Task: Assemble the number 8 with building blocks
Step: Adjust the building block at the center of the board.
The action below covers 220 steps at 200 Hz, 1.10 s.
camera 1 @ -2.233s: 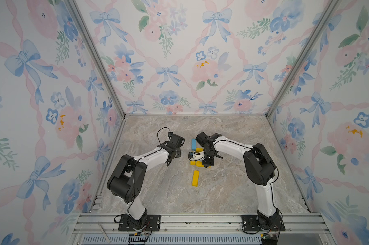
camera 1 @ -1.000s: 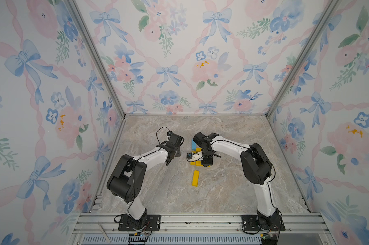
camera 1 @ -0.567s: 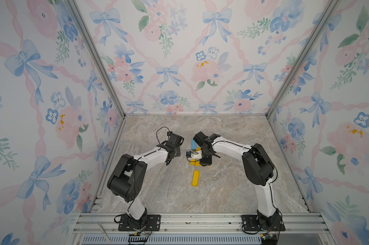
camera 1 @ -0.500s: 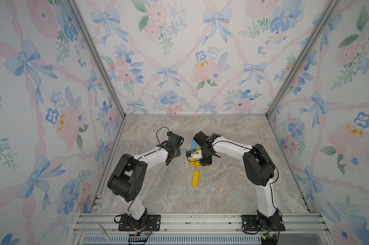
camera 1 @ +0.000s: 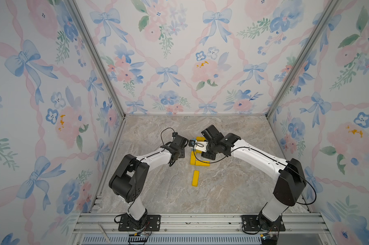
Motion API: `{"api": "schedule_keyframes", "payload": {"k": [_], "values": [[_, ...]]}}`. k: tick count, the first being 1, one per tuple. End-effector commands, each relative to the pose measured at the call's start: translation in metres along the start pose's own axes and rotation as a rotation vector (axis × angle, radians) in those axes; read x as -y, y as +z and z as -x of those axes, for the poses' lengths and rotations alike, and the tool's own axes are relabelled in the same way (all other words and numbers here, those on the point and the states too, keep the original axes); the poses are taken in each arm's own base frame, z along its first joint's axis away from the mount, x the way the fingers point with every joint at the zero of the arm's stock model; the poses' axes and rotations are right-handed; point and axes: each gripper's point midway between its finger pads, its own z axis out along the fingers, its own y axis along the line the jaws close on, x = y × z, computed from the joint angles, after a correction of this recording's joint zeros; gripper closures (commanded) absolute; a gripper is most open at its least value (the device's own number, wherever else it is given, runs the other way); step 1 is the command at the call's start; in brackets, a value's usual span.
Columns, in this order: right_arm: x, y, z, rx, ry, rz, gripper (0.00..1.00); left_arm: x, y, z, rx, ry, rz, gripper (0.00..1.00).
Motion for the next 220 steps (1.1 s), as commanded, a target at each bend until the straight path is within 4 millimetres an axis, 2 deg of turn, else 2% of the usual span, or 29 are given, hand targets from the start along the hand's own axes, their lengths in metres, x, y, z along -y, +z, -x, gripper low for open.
{"api": "schedule_keyframes", "payload": {"k": [1,14,27,30,37,70,92,131,220], "values": [[0.058,-0.013,-0.013,-0.001,0.262,-0.207,0.52,0.025,0.002,-0.004,-0.003,0.026,-0.017,0.42],[0.077,-0.017,-0.028,-0.004,0.363,-0.256,0.52,0.036,0.006,-0.009,-0.019,0.037,-0.034,0.42],[0.089,-0.015,-0.044,-0.024,0.435,-0.289,0.53,0.046,0.008,-0.012,-0.025,0.051,-0.043,0.43],[0.094,-0.024,-0.046,-0.009,0.452,-0.309,0.53,0.048,0.008,-0.013,-0.026,0.054,-0.045,0.43],[0.1,-0.028,-0.053,-0.016,0.482,-0.337,0.53,0.051,0.008,-0.014,-0.026,0.056,-0.049,0.43],[0.118,-0.036,-0.079,-0.018,0.593,-0.397,0.54,0.063,0.008,-0.019,-0.032,0.062,-0.065,0.43],[0.121,-0.037,-0.082,0.0,0.621,-0.4,0.54,0.07,0.012,-0.024,-0.037,0.075,-0.061,0.43],[0.116,-0.028,-0.084,-0.013,0.626,-0.382,0.55,0.081,0.012,-0.02,-0.025,0.084,-0.069,0.43],[0.122,-0.027,-0.095,-0.019,0.682,-0.394,0.56,0.085,0.026,-0.036,-0.059,0.114,-0.048,0.44]]}}
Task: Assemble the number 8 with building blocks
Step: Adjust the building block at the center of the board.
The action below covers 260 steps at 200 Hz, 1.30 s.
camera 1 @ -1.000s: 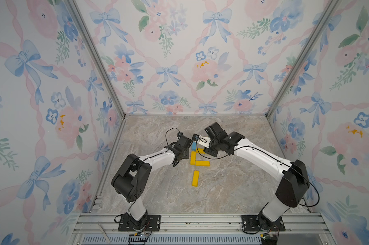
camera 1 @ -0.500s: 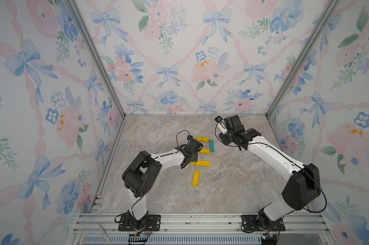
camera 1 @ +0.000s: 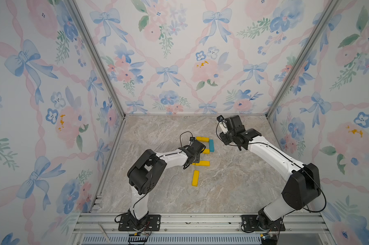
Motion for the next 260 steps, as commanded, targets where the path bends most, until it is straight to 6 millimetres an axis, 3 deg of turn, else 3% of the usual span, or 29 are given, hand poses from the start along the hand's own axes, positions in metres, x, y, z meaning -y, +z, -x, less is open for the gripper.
{"api": "schedule_keyframes", "payload": {"k": [1,70,170,221,260], "values": [[0.003,0.001,-0.001,0.006,0.032,-0.004,0.56,0.002,0.004,-0.002,-0.008,0.007,0.021,0.44],[0.005,0.002,-0.003,0.003,0.032,-0.008,0.56,0.002,0.009,-0.004,-0.016,0.009,0.026,0.56],[0.003,0.004,-0.005,0.0,0.026,-0.006,0.57,0.003,0.015,-0.008,-0.028,0.001,0.032,0.58],[0.002,0.006,-0.006,-0.003,0.022,-0.005,0.57,0.004,0.013,-0.006,-0.025,-0.012,0.022,0.66],[0.001,0.008,-0.007,-0.009,0.017,-0.005,0.57,0.002,0.012,-0.006,-0.024,-0.021,0.026,0.67]]}}
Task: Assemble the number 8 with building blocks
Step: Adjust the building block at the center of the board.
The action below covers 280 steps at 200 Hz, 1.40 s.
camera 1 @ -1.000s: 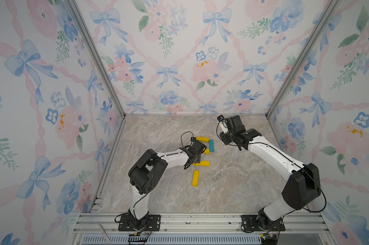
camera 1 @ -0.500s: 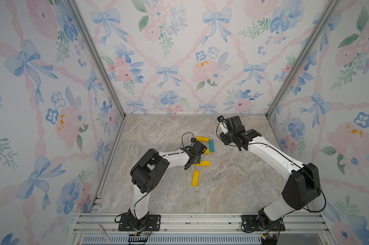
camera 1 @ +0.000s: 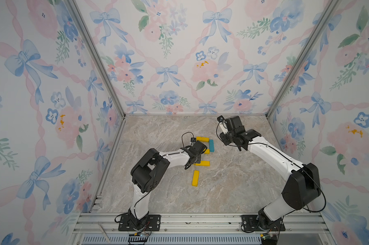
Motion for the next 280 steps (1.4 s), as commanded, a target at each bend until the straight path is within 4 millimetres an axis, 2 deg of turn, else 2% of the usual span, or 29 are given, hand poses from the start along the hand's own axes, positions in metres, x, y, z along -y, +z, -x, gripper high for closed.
{"api": "schedule_keyframes", "payload": {"k": [1,61,173,280], "values": [[0.002,0.005,-0.005,-0.01,0.008,-0.003,0.57,-0.002,0.002,-0.003,-0.014,-0.009,0.016,0.67],[0.0,0.009,-0.008,-0.026,0.0,-0.002,0.57,-0.002,0.002,-0.003,-0.02,-0.042,0.011,0.66],[-0.001,0.009,-0.007,-0.023,-0.003,-0.001,0.57,-0.015,0.0,0.002,-0.013,-0.053,0.032,0.66],[-0.004,0.015,-0.01,-0.037,-0.016,0.004,0.57,0.001,0.003,0.01,-0.013,-0.052,-0.01,0.66]]}}
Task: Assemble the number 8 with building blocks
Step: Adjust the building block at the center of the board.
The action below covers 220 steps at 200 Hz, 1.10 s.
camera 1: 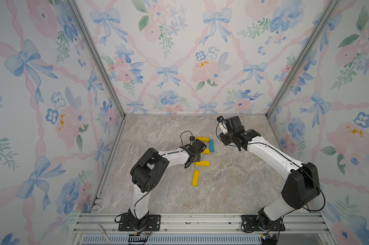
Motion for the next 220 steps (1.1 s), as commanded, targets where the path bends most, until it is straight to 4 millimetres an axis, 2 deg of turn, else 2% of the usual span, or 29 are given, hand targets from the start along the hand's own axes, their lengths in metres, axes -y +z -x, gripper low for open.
{"api": "schedule_keyframes", "payload": {"k": [1,75,151,178,202,220], "values": [[-0.002,0.011,-0.009,-0.031,-0.011,0.004,0.57,0.003,0.003,0.0,-0.02,-0.003,-0.004,0.66],[-0.004,0.012,-0.008,-0.03,-0.016,0.004,0.57,0.003,0.006,-0.004,-0.028,0.009,0.001,0.65],[-0.005,0.014,-0.01,-0.035,-0.023,0.006,0.58,0.007,0.003,0.0,-0.023,0.007,-0.018,0.57],[-0.007,0.01,-0.006,-0.017,-0.033,0.0,0.57,0.008,-0.011,0.012,0.011,0.002,-0.029,0.53],[-0.011,0.001,-0.001,0.016,-0.041,0.0,0.57,0.009,-0.033,0.031,0.068,0.002,-0.05,0.48],[-0.016,-0.011,0.001,0.032,-0.042,-0.003,0.57,0.002,-0.052,0.045,0.109,-0.003,-0.05,0.46]]}}
